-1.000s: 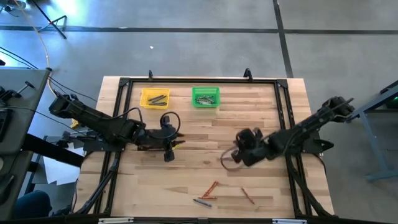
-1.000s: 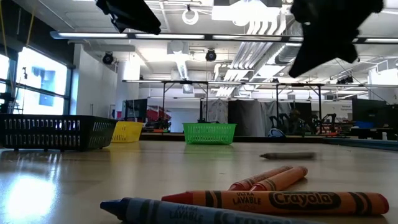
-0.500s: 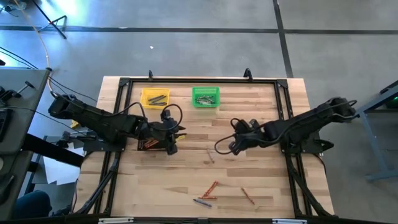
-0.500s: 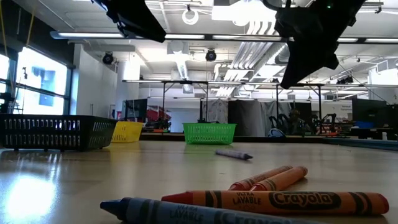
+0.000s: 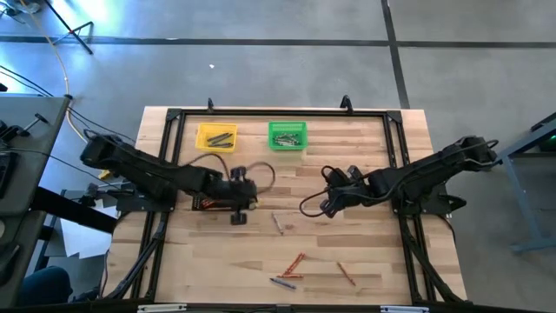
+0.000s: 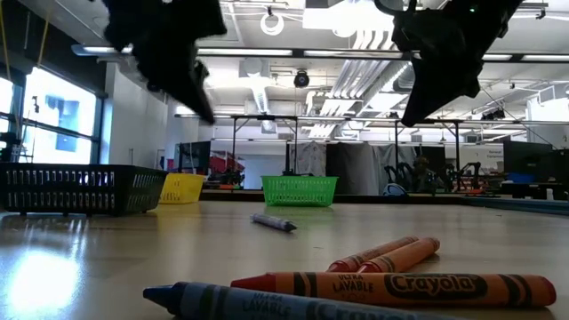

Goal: Sort crayons
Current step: Put the gray crayon into the green bin

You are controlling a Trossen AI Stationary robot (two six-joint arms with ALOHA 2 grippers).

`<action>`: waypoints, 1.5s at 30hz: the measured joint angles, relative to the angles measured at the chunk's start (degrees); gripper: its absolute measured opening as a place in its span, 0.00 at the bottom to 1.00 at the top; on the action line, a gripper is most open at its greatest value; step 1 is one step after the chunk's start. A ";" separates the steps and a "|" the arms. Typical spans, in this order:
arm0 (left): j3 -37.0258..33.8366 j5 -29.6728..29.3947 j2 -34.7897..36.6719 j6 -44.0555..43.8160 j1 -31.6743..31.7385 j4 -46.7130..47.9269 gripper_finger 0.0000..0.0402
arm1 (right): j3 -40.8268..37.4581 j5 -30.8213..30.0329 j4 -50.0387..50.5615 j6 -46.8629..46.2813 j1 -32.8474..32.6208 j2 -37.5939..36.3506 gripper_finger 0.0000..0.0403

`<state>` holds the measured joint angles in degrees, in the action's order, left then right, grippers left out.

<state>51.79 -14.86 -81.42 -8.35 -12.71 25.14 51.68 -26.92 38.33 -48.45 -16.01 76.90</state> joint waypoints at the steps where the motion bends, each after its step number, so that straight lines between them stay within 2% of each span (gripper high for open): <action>1: 0.00 1.10 -1.53 2.66 0.00 1.14 0.24 | 0.00 0.02 -0.03 0.85 0.29 0.00 0.00; 6: 0.03 6.34 -8.98 16.37 0.33 1.33 0.24 | 0.00 0.22 0.00 2.43 1.38 0.00 0.00; 12: 0.09 11.35 -14.89 23.56 0.33 0.54 0.24 | 0.00 0.69 0.03 2.45 0.87 -0.02 0.00; 19: 3.53 10.69 -15.85 25.57 0.12 -2.66 0.24 | 0.00 1.42 0.04 2.45 0.89 -0.02 0.00; 27: 5.46 11.68 -15.85 27.53 -2.96 2.17 0.24 | 0.00 4.18 0.04 2.23 0.89 -0.02 0.00; 31: 5.46 10.57 -15.85 33.77 -5.09 3.57 0.24 | 0.00 5.46 0.04 2.10 1.03 -0.02 0.00; 37: 5.46 6.62 -15.90 40.14 -5.99 0.87 0.24 | 0.00 5.55 0.02 1.95 1.03 -0.02 0.00; 42: 5.72 6.62 -19.40 41.96 -6.06 -4.17 0.24 | 0.00 5.55 0.00 1.99 1.03 -0.02 0.00; 45: 6.92 6.04 -22.86 42.06 -6.31 -3.40 0.24 | 0.00 5.75 0.00 2.25 1.03 -0.04 0.00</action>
<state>58.71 -8.82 -104.28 33.72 -19.02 21.74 51.68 -21.17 38.33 -46.20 -14.98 76.86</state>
